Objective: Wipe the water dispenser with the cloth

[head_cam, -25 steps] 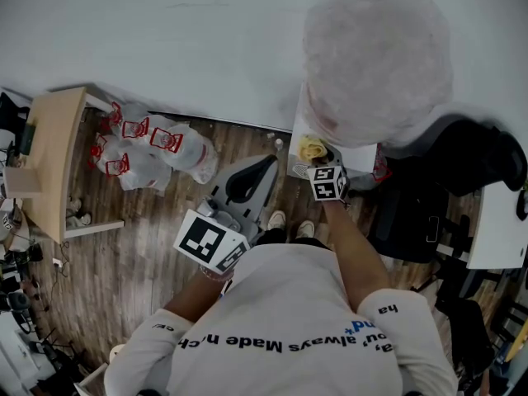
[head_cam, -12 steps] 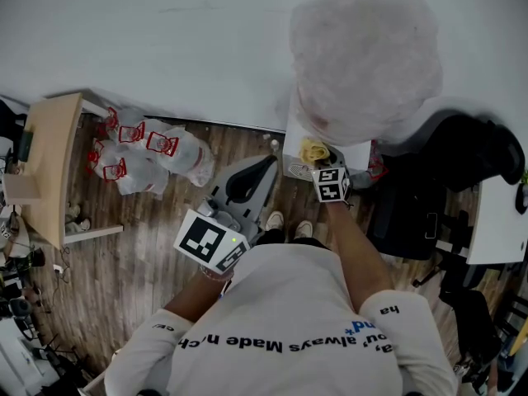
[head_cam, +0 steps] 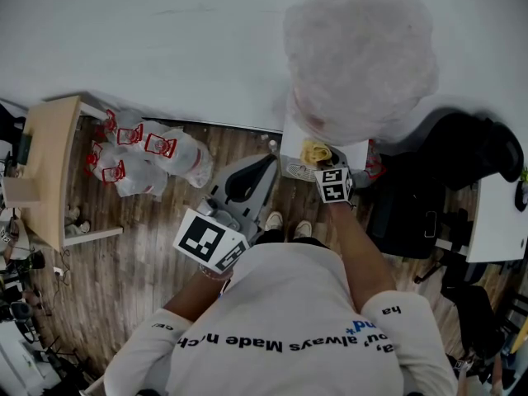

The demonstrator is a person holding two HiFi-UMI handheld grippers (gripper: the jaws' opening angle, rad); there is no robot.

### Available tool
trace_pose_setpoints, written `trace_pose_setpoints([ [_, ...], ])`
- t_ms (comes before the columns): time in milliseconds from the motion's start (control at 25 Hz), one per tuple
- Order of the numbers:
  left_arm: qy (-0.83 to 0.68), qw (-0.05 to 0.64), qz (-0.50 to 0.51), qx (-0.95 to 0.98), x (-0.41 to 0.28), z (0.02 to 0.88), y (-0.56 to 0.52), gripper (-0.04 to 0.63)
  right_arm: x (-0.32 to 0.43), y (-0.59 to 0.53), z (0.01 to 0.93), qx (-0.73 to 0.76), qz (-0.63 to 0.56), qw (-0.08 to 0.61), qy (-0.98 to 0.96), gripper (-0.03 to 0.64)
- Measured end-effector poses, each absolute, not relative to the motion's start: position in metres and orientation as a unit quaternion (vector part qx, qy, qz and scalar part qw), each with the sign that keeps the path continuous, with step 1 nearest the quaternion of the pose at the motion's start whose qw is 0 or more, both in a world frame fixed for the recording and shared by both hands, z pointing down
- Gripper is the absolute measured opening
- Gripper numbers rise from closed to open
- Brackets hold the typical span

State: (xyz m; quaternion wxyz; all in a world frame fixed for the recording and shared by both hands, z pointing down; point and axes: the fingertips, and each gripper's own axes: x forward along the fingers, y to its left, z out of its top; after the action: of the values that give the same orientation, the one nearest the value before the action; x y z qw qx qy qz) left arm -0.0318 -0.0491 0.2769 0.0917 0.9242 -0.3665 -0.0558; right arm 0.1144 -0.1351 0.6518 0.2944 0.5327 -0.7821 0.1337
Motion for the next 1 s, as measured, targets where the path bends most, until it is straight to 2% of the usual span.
trace_pose_setpoints([
  [1000, -0.359, 0.088, -0.057, 0.927, -0.027, 0.271, -0.052, 0.02, 0.174, -0.124, 0.647, 0.549, 0.131, 0.28, -0.777, 0.064],
])
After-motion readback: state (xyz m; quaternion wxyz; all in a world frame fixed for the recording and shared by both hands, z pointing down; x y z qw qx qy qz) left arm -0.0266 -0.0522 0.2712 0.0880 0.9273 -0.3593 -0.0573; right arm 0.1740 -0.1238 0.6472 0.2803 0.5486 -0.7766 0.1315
